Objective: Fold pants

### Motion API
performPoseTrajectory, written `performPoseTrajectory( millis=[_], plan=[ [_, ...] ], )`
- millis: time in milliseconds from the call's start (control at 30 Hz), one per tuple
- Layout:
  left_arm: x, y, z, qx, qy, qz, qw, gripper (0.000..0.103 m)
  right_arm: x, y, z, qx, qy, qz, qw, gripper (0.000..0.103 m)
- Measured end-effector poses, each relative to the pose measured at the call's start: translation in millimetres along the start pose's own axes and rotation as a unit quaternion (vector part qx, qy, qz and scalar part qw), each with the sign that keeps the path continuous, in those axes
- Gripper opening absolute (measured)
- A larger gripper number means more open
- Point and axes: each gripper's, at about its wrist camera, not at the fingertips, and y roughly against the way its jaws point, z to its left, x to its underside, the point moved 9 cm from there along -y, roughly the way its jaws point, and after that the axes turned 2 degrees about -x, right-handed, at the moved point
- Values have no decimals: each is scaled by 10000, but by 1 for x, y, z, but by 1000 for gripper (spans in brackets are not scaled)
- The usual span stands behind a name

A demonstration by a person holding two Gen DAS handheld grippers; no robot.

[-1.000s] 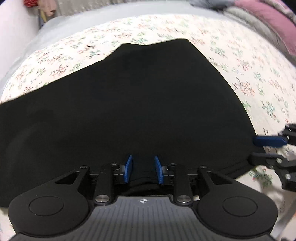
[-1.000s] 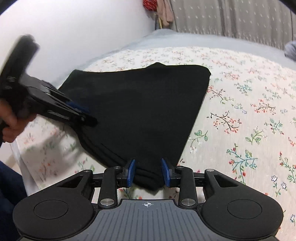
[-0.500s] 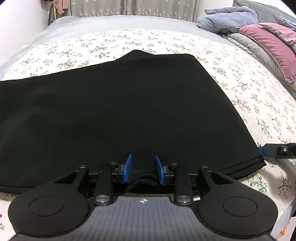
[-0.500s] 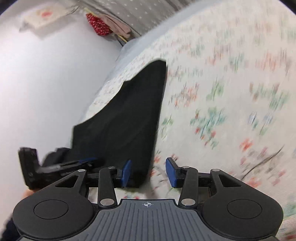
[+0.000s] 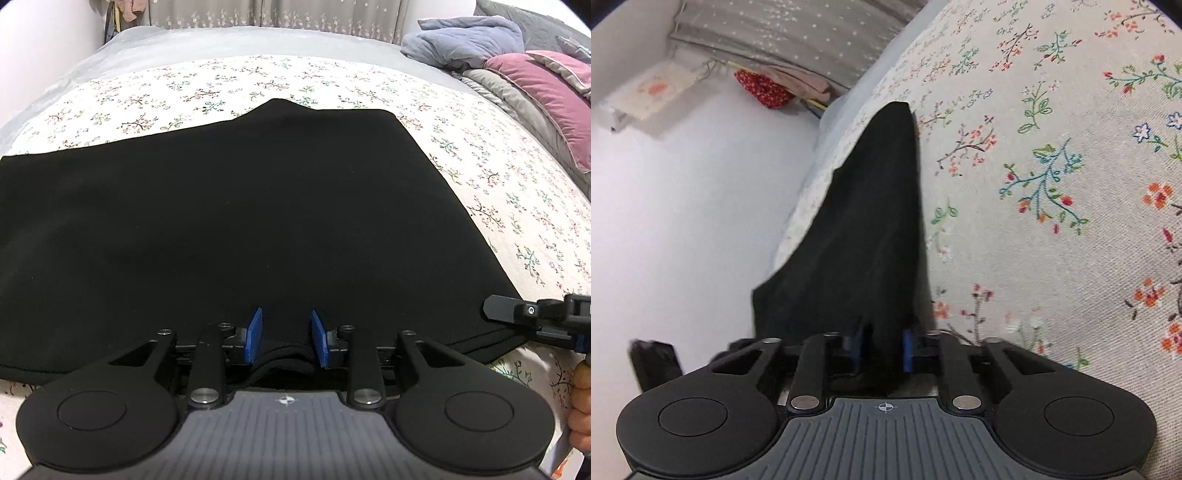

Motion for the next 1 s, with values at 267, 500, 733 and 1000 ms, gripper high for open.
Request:
performPoseTrajectory(
  millis=[267, 500, 733, 1000],
  plan=[
    [-23, 7, -17, -159, 178, -44, 9997, 55, 7, 4, 5, 167, 509, -245, 9983, 9],
    [-63, 9, -105, -156, -632, -310, 9974, 85, 8, 3, 1, 21, 520, -346, 9980, 7],
    [-97, -34, -176, -483, -1497, -189, 9874, 91, 13, 6, 8, 120, 873, -426, 9952, 9],
    [-115, -92, -175, -1454, -1519, 93, 9776, 93, 15, 5, 10, 150, 926, -460, 9945, 8]
  ],
)
